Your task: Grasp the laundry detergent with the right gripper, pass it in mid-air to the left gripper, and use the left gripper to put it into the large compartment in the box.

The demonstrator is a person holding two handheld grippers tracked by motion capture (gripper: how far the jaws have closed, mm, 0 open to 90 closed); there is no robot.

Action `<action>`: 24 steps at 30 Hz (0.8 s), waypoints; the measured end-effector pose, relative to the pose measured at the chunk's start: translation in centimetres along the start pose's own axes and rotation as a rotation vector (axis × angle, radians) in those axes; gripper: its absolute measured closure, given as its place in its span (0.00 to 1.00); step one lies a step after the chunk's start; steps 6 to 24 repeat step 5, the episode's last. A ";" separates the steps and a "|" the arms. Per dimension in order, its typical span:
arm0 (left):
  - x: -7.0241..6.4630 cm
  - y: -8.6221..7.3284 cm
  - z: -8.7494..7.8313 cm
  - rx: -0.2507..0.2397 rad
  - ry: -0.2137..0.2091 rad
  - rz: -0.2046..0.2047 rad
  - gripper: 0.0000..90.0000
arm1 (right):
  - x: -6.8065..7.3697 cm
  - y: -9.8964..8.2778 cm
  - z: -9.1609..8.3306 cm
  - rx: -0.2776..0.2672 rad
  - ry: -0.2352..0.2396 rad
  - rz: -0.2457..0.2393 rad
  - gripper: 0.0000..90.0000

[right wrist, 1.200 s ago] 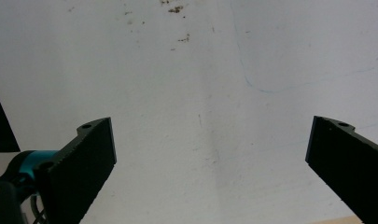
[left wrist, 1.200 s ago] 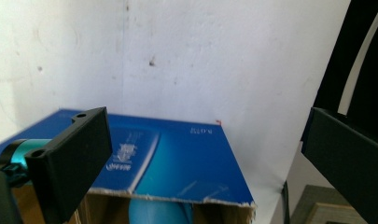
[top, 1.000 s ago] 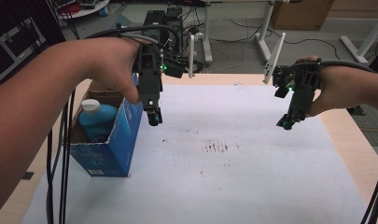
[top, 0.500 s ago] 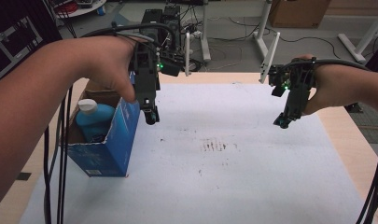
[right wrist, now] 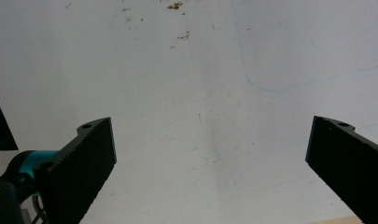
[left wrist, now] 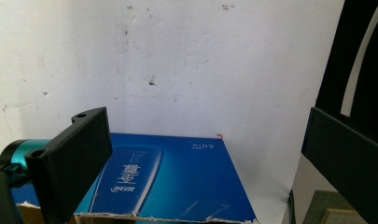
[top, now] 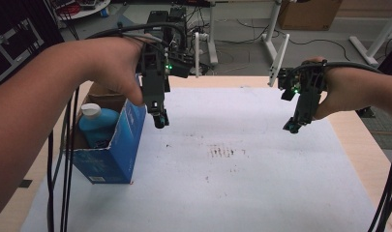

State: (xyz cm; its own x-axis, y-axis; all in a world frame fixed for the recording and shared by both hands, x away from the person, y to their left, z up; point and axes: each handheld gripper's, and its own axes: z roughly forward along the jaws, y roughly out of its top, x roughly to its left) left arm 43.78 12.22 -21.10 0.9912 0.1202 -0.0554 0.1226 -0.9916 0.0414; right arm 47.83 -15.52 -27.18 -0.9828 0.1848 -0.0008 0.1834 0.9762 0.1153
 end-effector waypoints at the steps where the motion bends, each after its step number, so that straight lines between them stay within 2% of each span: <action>1: -0.1 0.0 0.0 0.002 0.000 0.000 0.02 | 0.0 0.0 0.0 -0.001 -0.002 0.000 0.01; 24: -0.1 -0.1 -0.1 -0.005 0.006 0.005 0.02 | 0.1 0.1 -0.1 -0.002 -0.003 0.002 0.01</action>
